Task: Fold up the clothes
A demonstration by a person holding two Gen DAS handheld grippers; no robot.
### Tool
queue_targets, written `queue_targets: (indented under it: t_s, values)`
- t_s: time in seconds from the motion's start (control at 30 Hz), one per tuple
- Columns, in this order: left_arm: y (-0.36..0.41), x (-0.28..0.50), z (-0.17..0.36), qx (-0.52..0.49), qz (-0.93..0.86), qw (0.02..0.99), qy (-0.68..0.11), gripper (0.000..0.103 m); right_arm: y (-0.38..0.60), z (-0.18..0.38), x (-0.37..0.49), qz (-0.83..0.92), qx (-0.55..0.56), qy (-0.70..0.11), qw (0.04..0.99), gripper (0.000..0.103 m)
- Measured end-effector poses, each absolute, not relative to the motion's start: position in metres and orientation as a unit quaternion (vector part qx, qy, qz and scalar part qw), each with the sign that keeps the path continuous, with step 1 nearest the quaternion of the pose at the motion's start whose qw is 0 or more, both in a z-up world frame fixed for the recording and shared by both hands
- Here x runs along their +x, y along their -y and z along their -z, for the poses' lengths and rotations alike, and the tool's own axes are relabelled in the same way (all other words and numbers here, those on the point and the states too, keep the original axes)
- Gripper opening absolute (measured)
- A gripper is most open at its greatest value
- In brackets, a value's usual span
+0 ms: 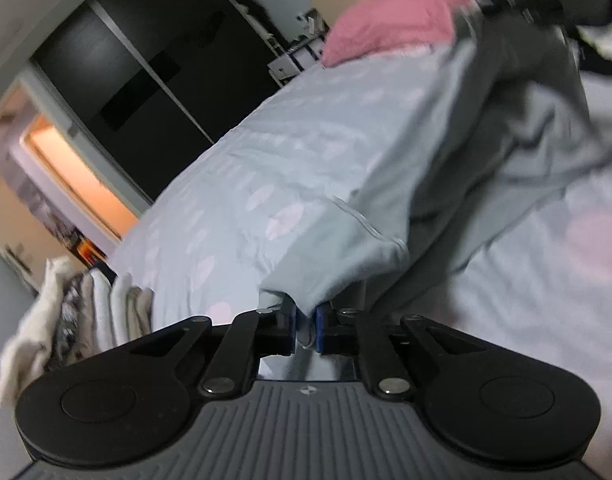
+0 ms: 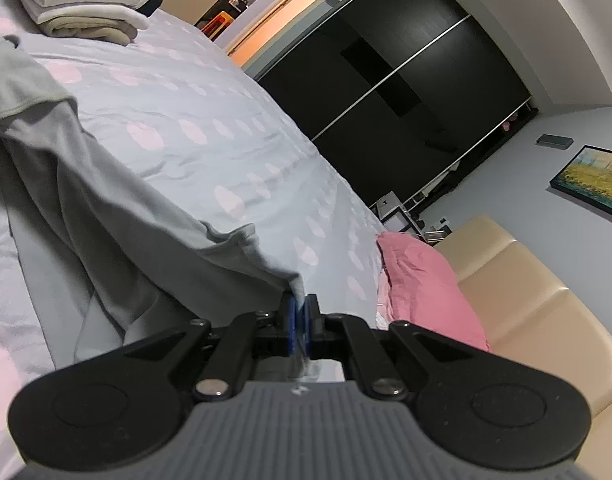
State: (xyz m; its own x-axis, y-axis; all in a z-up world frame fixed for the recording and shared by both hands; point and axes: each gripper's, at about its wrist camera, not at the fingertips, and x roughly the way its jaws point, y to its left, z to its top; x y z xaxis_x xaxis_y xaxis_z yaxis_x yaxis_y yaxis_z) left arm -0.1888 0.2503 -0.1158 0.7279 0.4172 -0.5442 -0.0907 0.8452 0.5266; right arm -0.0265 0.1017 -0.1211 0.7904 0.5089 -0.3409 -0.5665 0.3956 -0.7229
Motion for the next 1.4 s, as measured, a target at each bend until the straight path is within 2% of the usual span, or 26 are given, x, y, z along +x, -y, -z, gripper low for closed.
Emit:
queue_targets:
  t_s: [0.17, 0.33, 0.47, 0.63, 0.83, 0.97, 1.13, 1.4]
  values:
    - [-0.277, -0.205, 0.07, 0.119, -0.158, 0.923, -0.329, 0.005, -0.091, 0.103, -0.033, -0.31, -0.427, -0.033, 0.849, 0.004]
    - [-0.305, -0.226, 0.012, 0.058, -0.182, 0.935, -0.3, 0.005, -0.071, 0.066, -0.039, -0.303, -0.401, -0.03, 0.864, 0.003]
    - [-0.31, -0.249, -0.045, 0.04, -0.179, 0.948, -0.259, 0.005, -0.049, 0.019, -0.05, -0.303, -0.368, -0.013, 0.879, 0.003]
    - [-0.31, -0.278, -0.124, 0.036, -0.163, 0.966, -0.196, 0.005, -0.022, -0.056, -0.084, -0.302, -0.344, 0.062, 0.887, 0.003]
    - [-0.302, -0.302, -0.211, 0.053, -0.143, 0.982, -0.112, 0.005, 0.005, -0.147, -0.111, -0.272, -0.314, 0.145, 0.898, 0.003]
    - [-0.298, -0.299, -0.255, 0.08, -0.15, 0.983, -0.065, 0.005, 0.009, -0.195, -0.109, -0.258, -0.289, 0.168, 0.907, 0.003]
    - [-0.317, -0.239, -0.272, 0.113, -0.183, 0.97, -0.113, 0.005, -0.025, -0.215, -0.081, -0.261, -0.297, 0.147, 0.906, 0.003]
    - [-0.364, -0.138, -0.266, 0.145, -0.272, 0.934, -0.181, 0.005, -0.125, -0.188, -0.007, -0.253, -0.349, 0.101, 0.897, 0.002]
